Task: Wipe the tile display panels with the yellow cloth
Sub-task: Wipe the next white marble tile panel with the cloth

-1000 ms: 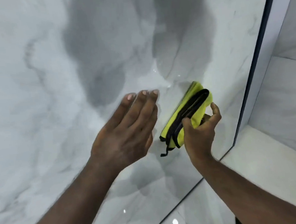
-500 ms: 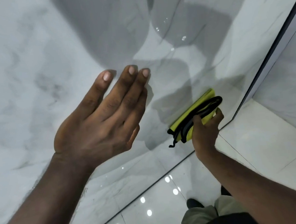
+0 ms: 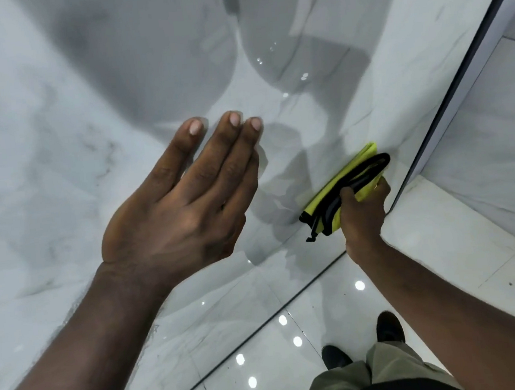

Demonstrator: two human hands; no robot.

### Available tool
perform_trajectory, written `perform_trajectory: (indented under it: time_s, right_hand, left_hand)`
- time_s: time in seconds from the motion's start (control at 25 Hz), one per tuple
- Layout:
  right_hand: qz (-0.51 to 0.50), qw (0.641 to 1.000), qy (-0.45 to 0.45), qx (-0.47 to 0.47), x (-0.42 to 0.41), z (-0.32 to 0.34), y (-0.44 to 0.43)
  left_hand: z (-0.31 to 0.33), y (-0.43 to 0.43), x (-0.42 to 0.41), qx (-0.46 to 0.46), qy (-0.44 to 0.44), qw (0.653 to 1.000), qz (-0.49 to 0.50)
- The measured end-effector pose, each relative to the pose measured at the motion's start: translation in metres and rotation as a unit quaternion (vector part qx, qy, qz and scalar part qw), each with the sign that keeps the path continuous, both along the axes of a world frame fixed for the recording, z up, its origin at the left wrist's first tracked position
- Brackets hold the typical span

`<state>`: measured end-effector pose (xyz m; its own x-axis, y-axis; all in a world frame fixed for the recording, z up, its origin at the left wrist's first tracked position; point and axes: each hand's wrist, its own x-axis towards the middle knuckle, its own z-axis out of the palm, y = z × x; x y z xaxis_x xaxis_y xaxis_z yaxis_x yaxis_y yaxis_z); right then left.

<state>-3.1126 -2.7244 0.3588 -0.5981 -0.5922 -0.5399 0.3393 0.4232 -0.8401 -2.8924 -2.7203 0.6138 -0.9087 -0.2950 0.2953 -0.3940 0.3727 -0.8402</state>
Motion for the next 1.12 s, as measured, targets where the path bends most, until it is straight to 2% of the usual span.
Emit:
perform_trajectory:
  time_s: [0.12, 0.16, 0.28, 0.4, 0.48, 0.56, 0.6, 0.68, 0.72, 0.76, 0.84, 0.88, 0.92, 0.96, 1.0, 1.04, 1.12]
  right_hand:
    - [-0.023, 0.998, -0.055, 0.002, -0.006, 0.015, -0.006]
    - [-0.035, 0.998, -0.051, -0.007, -0.005, 0.021, -0.007]
    - [-0.055, 0.993, 0.048, -0.091, 0.001, 0.054, -0.007]
    - [-0.077, 0.991, 0.044, -0.101, -0.002, 0.098, -0.007]
    - [-0.049, 0.971, 0.154, -0.176, 0.001, 0.146, -0.004]
    - [-0.024, 0.918, 0.289, -0.271, -0.001, 0.184, -0.003]
    - [-0.034, 0.902, 0.317, -0.292, -0.007, 0.201, -0.007]
    - [-0.083, 0.929, 0.238, -0.270, -0.009, 0.232, -0.016]
    - [-0.100, 0.934, 0.230, -0.253, -0.002, 0.246, -0.019]
    - [-0.093, 0.911, 0.285, -0.284, 0.010, 0.260, -0.015]
    - [-0.046, 0.837, 0.402, -0.369, 0.027, 0.264, -0.007]
    - [-0.042, 0.824, 0.416, -0.383, 0.021, 0.264, -0.011]
    - [-0.060, 0.849, 0.383, -0.359, 0.010, 0.270, -0.015]
    - [-0.096, 0.894, 0.295, -0.322, 0.001, 0.277, -0.021]
    - [-0.113, 0.922, 0.239, -0.284, -0.002, 0.284, -0.024]
    - [-0.097, 0.914, 0.269, -0.289, 0.000, 0.289, -0.020]
    - [-0.024, 0.823, 0.422, -0.380, 0.012, 0.287, -0.007]
  left_hand:
    - [-0.002, 0.002, -0.002, 0.010, 0.011, 1.000, -0.012]
    - [-0.003, 0.002, -0.002, 0.016, 0.012, 1.000, -0.016]
    - [-0.002, 0.000, 0.002, 0.020, 0.009, 1.000, -0.019]
    - [0.001, 0.008, -0.004, 0.032, 0.081, 0.996, -0.016]
    - [0.014, 0.016, -0.004, 0.041, 0.165, 0.985, 0.007]
    - [0.031, 0.021, 0.003, 0.034, 0.198, 0.979, 0.022]
    - [0.038, 0.021, 0.007, 0.031, 0.197, 0.980, 0.019]
    - [0.048, 0.022, 0.013, 0.034, 0.198, 0.980, 0.004]
    - [0.051, 0.022, 0.013, 0.032, 0.199, 0.979, 0.000]
    - [0.052, 0.022, 0.013, 0.028, 0.202, 0.979, -0.003]
    - [0.057, 0.021, 0.013, 0.019, 0.202, 0.979, -0.011]
    - [0.061, 0.020, 0.015, 0.018, 0.201, 0.979, -0.014]
    - [0.065, 0.019, 0.016, 0.016, 0.201, 0.979, -0.017]
    - [0.068, 0.017, 0.015, 0.013, 0.202, 0.979, -0.019]
    - [0.070, 0.016, 0.012, 0.010, 0.204, 0.979, -0.021]
    - [0.071, 0.015, 0.009, 0.011, 0.207, 0.978, -0.022]
    - [0.070, 0.010, 0.000, 0.014, 0.212, 0.977, -0.027]
